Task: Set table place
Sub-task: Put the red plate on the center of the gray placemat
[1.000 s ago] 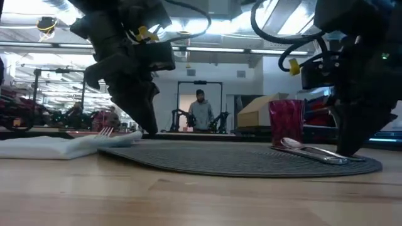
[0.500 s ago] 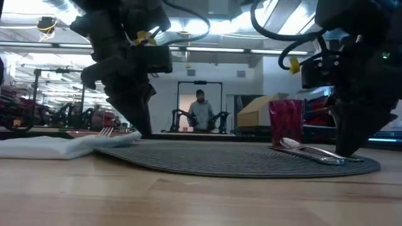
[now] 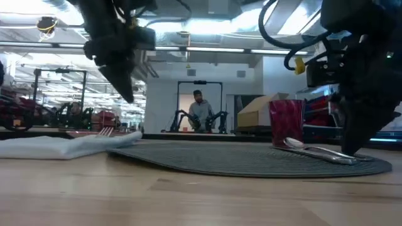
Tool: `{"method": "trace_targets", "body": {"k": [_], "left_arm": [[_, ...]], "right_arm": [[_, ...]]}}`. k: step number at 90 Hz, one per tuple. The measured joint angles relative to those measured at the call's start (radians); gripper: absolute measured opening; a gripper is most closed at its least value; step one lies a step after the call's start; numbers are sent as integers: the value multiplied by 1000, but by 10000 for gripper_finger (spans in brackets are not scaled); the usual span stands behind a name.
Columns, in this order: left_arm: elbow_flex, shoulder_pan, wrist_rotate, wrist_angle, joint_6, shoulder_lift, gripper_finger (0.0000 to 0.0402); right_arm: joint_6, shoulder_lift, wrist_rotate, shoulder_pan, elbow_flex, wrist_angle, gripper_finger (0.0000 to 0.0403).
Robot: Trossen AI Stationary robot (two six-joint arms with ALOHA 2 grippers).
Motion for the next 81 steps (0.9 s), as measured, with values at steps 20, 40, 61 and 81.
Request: {"method": "trace_targets", "body": {"k": [20,40,61,81], "left_arm": [[0,142,-19,-158,10,-26,0],[-2,223,-37,-176,110,-15,13],[-68,293,-43,-137,139,-15,66],[-147,344,-45,-88,115,-15,119]], "right_arm": [[-20,-5,6,-2,0,6,0],[-25,-5,3,-2,2,6,7],[-48,-6,3,-3,2,6,51],[-55,-7,3,-3,2,4,87]]}}
